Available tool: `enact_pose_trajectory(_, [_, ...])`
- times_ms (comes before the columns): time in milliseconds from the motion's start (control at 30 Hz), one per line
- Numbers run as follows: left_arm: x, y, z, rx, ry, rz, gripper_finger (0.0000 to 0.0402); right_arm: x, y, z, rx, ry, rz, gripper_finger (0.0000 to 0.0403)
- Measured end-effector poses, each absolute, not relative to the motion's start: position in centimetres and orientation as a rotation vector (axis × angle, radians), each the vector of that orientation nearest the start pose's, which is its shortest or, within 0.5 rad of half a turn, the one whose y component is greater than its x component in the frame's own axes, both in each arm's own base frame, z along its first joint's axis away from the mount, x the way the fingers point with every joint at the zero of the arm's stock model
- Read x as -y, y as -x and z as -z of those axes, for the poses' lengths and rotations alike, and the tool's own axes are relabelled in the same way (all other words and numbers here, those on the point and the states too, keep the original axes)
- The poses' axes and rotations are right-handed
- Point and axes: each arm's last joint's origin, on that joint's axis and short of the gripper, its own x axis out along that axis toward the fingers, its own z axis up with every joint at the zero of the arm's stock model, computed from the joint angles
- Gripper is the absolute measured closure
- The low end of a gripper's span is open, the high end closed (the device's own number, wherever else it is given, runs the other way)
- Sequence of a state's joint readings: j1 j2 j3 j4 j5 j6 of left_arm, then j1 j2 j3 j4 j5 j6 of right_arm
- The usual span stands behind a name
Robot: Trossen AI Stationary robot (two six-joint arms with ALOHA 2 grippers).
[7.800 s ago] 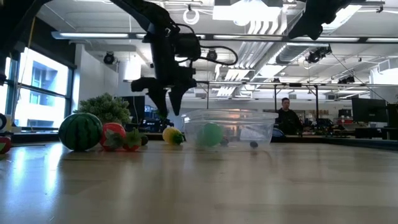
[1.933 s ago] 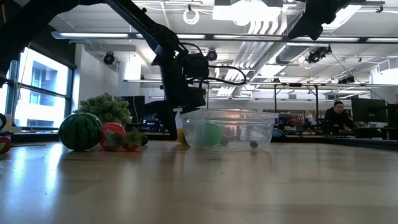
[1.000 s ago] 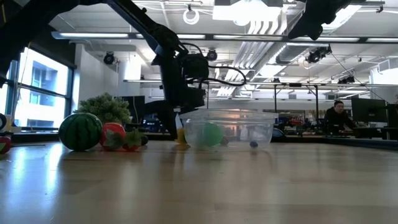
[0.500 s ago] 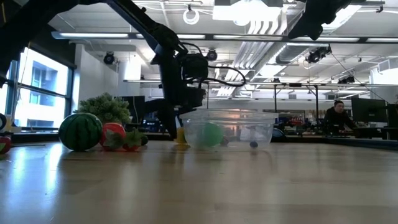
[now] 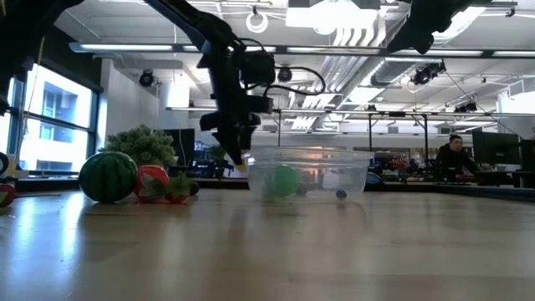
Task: Pick and placing Produce into tupperware
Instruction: Put the yellow pineapple into the transparent bin
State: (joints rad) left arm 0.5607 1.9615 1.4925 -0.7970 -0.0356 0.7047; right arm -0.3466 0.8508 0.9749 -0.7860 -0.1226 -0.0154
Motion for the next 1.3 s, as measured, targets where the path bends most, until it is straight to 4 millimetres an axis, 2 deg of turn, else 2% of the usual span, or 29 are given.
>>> enact_pose_trajectory(167, [-21.3,-32.3,-21.9,-1.319,-0.226,-0.142,0.0177,5.0,-14.9,-33.3,-0.646,-0.139,0.211,0.0399])
enact_pose_trajectory(300, [-21.1,-31.5,-24.0,-1.238,-0.178,-0.159,0.0177,5.0,-14.9,-33.3,-0.646,-0.139,0.211,0.0399])
enact_pose_trajectory(667, [-19.7,-31.1,-28.4,-0.913,-0.019,-0.013,0.0177,5.0,-14.9,-33.3,-0.646,-0.139,0.21,0.0399])
enact_pose_trajectory(800, [-19.4,-31.7,-28.8,-0.816,0.036,0.059,0.0177,5.0,-14.9,-33.3,-0.646,-0.139,0.211,0.0399])
enact_pose_trajectory(900, [-18.6,-32.8,-28.6,-0.789,0.014,0.078,0.0177,5.0,-15.0,-33.3,-0.646,-0.139,0.211,0.0399])
enact_pose_trajectory(1200, [-14.2,-36.2,-27.5,-0.84,-0.149,0.076,0.0177,5.0,-14.9,-33.3,-0.646,-0.139,0.211,0.0399])
enact_pose_trajectory(1300, [-14.1,-36.9,-26.3,-0.867,-0.148,0.074,0.0177,5.0,-14.9,-33.3,-0.646,-0.139,0.211,0.0399])
